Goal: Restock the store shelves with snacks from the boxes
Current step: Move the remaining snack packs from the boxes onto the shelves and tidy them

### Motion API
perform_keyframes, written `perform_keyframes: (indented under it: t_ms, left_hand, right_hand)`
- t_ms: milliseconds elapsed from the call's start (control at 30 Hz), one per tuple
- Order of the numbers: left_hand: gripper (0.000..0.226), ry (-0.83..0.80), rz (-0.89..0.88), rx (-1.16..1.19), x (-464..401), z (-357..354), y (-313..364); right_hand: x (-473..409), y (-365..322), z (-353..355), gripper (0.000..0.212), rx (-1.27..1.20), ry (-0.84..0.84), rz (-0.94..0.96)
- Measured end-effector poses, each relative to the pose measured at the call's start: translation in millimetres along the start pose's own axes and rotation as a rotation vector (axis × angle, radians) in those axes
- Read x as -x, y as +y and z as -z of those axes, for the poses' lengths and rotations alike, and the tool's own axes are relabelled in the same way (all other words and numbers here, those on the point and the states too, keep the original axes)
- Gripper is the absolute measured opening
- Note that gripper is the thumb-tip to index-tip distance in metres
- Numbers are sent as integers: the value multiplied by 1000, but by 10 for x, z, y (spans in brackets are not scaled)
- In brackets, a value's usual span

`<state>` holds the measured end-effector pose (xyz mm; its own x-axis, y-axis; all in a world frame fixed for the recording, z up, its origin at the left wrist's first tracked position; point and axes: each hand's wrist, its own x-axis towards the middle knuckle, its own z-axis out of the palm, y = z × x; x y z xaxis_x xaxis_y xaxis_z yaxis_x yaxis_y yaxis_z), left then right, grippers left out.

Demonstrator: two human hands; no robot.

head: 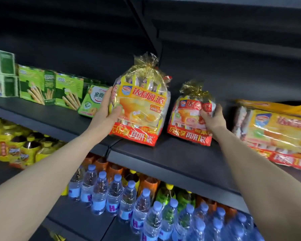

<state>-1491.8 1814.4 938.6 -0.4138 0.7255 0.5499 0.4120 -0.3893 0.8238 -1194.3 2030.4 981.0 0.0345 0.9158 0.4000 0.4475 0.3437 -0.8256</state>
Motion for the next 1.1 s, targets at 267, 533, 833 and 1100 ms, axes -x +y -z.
perform_keyframes:
  t_ms: [267,533,833,1100]
  left_hand:
    - [56,16,11,22,-21,-12,45]
    - [56,-123,-51,-7,-112,-670,318]
    - [45,-87,-259,-671,-310,-934,33]
    - [67,-148,-182,-833,-425,-856,-321]
  right_hand:
    - [-84,-124,-69,89,417,147,133]
    - [472,-683,128,59,-242,-116,306]
    - [455,-285,467,63,-250,-203,180]
    - [133,-177,305,75,22,-44,288]
